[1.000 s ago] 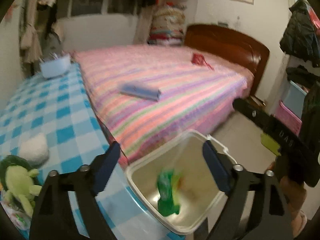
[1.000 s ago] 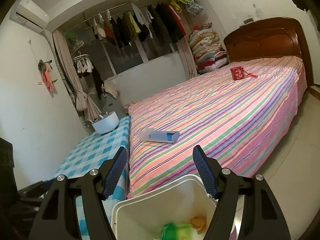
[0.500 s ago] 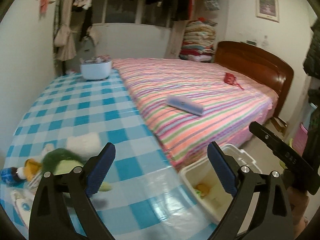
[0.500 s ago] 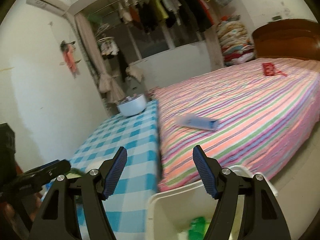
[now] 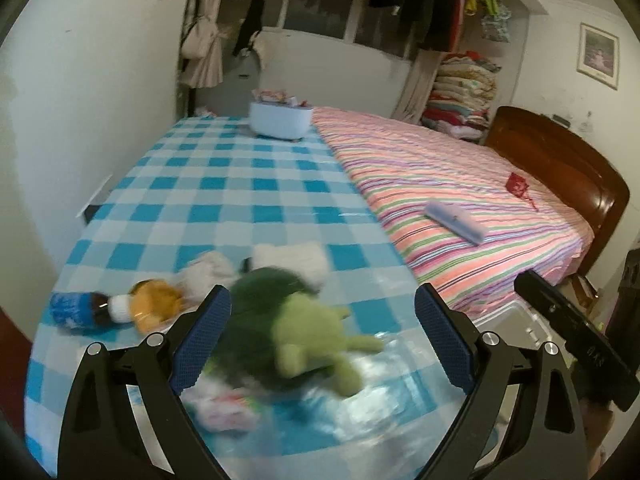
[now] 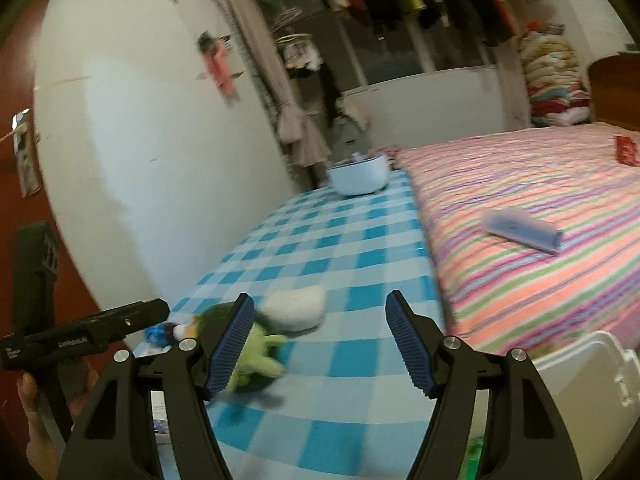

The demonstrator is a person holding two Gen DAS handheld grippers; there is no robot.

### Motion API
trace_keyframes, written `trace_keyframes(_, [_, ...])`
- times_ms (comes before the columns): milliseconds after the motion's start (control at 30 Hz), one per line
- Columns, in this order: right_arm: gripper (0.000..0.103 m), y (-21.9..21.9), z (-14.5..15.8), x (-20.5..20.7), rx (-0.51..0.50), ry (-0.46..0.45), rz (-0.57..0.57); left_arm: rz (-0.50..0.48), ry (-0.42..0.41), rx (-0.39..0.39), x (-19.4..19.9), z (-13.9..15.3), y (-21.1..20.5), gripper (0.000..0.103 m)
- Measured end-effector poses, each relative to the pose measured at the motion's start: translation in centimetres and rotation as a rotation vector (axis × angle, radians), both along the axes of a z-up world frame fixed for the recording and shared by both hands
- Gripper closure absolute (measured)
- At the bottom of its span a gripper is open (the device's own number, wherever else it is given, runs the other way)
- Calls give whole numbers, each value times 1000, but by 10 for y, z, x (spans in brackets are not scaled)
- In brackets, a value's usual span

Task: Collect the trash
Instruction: 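Reach the right gripper to the green turtle plush and grasp it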

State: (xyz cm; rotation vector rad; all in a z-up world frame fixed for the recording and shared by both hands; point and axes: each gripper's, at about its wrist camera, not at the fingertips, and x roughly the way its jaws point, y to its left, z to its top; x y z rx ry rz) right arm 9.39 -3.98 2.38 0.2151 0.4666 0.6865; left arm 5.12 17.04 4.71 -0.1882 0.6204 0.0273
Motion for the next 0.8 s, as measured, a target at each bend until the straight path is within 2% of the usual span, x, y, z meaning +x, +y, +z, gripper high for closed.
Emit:
trace_keyframes(233, [36, 55, -4, -1, -30, 3, 107, 83, 38, 7, -33, -7, 49, 11])
trace_keyframes(367, [36, 86, -10, 1, -87, 2, 150, 115, 77, 14, -51, -10, 84, 11])
trace_keyframes(567, [36, 118, -23, 10, -174, 47, 178, 222, 161, -133, -67, -30, 150, 11])
trace_keyframes(667, [36, 129, -31, 18, -222, 74, 177, 251, 206, -201, -71, -43, 169, 11])
trace_keyframes(800, [36, 146, -40, 26, -301, 82, 166, 281, 252, -234, -70, -54, 183, 11])
